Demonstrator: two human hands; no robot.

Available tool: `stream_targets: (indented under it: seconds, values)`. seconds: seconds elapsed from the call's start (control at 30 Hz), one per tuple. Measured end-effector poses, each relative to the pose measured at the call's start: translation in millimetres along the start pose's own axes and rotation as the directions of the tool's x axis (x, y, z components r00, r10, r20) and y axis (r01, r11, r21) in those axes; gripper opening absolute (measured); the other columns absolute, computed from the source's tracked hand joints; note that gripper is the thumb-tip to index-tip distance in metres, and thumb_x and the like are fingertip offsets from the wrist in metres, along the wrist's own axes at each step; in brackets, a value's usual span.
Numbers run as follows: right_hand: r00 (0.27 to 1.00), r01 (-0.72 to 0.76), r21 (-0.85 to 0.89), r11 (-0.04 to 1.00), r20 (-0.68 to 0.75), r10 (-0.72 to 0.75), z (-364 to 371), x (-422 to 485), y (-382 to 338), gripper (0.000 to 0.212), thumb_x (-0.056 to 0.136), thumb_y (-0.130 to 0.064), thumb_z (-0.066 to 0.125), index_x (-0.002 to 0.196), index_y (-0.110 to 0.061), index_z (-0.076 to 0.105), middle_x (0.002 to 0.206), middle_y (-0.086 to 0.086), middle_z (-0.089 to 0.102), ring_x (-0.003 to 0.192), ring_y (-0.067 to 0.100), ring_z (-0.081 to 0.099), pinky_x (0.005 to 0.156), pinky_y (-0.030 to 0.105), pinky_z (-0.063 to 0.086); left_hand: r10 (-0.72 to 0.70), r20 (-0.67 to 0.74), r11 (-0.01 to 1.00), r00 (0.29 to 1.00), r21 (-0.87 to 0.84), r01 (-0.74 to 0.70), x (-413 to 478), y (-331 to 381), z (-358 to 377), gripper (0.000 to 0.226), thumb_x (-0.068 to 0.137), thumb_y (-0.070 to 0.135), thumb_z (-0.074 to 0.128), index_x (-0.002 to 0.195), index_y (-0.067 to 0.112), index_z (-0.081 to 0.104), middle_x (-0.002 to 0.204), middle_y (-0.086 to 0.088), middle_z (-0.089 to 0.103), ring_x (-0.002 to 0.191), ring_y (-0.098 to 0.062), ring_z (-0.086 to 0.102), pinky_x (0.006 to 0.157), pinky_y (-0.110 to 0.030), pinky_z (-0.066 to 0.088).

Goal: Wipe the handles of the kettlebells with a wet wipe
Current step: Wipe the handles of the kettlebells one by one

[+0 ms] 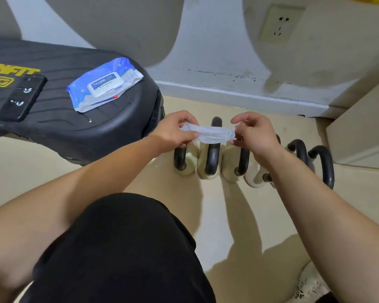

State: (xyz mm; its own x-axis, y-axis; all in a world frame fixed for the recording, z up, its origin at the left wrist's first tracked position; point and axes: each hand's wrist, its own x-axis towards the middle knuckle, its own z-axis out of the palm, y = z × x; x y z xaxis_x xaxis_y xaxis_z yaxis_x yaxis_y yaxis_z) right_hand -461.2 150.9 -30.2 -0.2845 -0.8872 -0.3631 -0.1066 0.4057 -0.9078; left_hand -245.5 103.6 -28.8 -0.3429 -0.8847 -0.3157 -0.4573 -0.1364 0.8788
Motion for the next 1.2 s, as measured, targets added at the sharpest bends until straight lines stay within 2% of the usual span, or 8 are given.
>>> stream_targets:
  seconds: [0.2, 0.37, 0.57, 0.7, 0.8, 0.93, 1.07, 1.2]
  values:
    - [0.985, 0.083, -0.612, 0.786, -0.070, -0.158, 5, 18, 25, 0.035, 0.088, -0.002, 0.046, 0.099, -0.017, 0.075, 0.108, 0.005, 0.070, 0.100, 0.027, 0.066, 0.085, 0.032, 0.053, 0.061, -0.002, 0.855, 0.998, 0.516, -0.052, 24, -11, 30, 0.029, 0.086, 0.012, 0.061, 0.111, 0.023, 0.070, 0.106, 0.006, 0.070, 0.099, -0.016, 0.063, 0.084, -0.026, 0.049]
    - [0.967, 0.141, -0.834, 0.534, 0.000, -0.256, 23, 6, 36, 0.038, 0.089, -0.004, 0.048, 0.121, -0.010, 0.068, 0.129, 0.011, 0.052, 0.119, 0.034, 0.048, 0.090, 0.046, 0.049, -0.006, 0.005, 0.790, 1.000, 0.613, 0.002, 21, -17, 51, 0.058, 0.082, 0.035, 0.064, 0.137, 0.026, 0.050, 0.132, 0.003, 0.057, 0.114, -0.020, 0.059, 0.092, -0.035, 0.050]
    - [0.991, 0.099, -0.492, 0.865, -0.033, -0.132, 45, 8, 68, 0.024, 0.094, -0.014, 0.046, 0.076, -0.009, 0.061, 0.073, 0.002, 0.060, 0.070, 0.018, 0.054, 0.066, 0.032, 0.036, 0.012, -0.076, 0.850, 0.997, 0.526, 0.030, 27, -25, 55, 0.053, 0.073, 0.048, 0.068, 0.122, 0.034, 0.058, 0.123, 0.006, 0.057, 0.106, -0.016, 0.060, 0.089, -0.040, 0.052]
    - [0.995, -0.099, -0.018, 0.995, -0.028, 0.099, 50, 19, 80, 0.032, 0.083, -0.029, 0.052, 0.083, -0.001, 0.068, 0.076, 0.015, 0.064, 0.077, 0.029, 0.064, 0.088, 0.058, 0.055, 0.011, -0.090, 0.875, 0.996, 0.484, 0.034, 32, -35, 57, 0.019, 0.086, 0.022, 0.063, 0.102, 0.029, 0.069, 0.096, 0.009, 0.070, 0.087, -0.012, 0.066, 0.083, -0.037, 0.056]
    - [0.980, -0.196, 0.159, 0.968, 0.053, 0.190, 52, 23, 79, 0.033, 0.088, -0.030, 0.053, 0.104, -0.013, 0.077, 0.104, 0.015, 0.077, 0.103, 0.036, 0.071, 0.097, 0.053, 0.055, 0.001, -0.106, 0.872, 0.994, 0.487, 0.051, 37, -33, 64, 0.022, 0.088, 0.014, 0.059, 0.103, 0.021, 0.073, 0.095, 0.002, 0.073, 0.089, -0.016, 0.067, 0.086, -0.037, 0.056]
    - [0.944, -0.326, 0.349, 0.879, 0.170, 0.283, 55, 30, 78, 0.034, 0.105, -0.014, 0.040, 0.123, -0.008, 0.069, 0.105, 0.005, 0.074, 0.089, 0.014, 0.070, 0.071, 0.020, 0.053, -0.192, -0.098, 0.927, 0.976, 0.309, 0.213, 46, -28, 69, 0.023, 0.089, 0.005, 0.052, 0.091, 0.008, 0.075, 0.087, -0.011, 0.073, 0.085, -0.028, 0.069, 0.084, -0.042, 0.059]
    - [0.918, -0.396, 0.556, 0.731, 0.207, 0.339, 57, 39, 85, 0.031, 0.102, -0.008, 0.042, 0.104, -0.008, 0.073, 0.095, 0.006, 0.075, 0.086, 0.016, 0.069, 0.078, 0.025, 0.055, -0.508, -0.030, 0.847, 0.861, -0.199, 0.493, 51, -24, 71, 0.025, 0.094, 0.011, 0.051, 0.106, -0.002, 0.069, 0.101, -0.024, 0.072, 0.092, -0.036, 0.072, 0.082, -0.047, 0.060]
    - [0.882, -0.465, 0.651, 0.600, 0.280, 0.379, 61, 44, 92, 0.041, 0.098, -0.016, 0.048, 0.132, 0.002, 0.062, 0.134, 0.023, 0.065, 0.129, 0.034, 0.060, 0.110, 0.041, 0.047, -0.639, 0.085, 0.685, 0.765, -0.389, 0.616, 51, -23, 70, 0.024, 0.092, 0.018, 0.049, 0.099, 0.004, 0.066, 0.102, -0.017, 0.072, 0.095, -0.033, 0.069, 0.092, -0.044, 0.055]
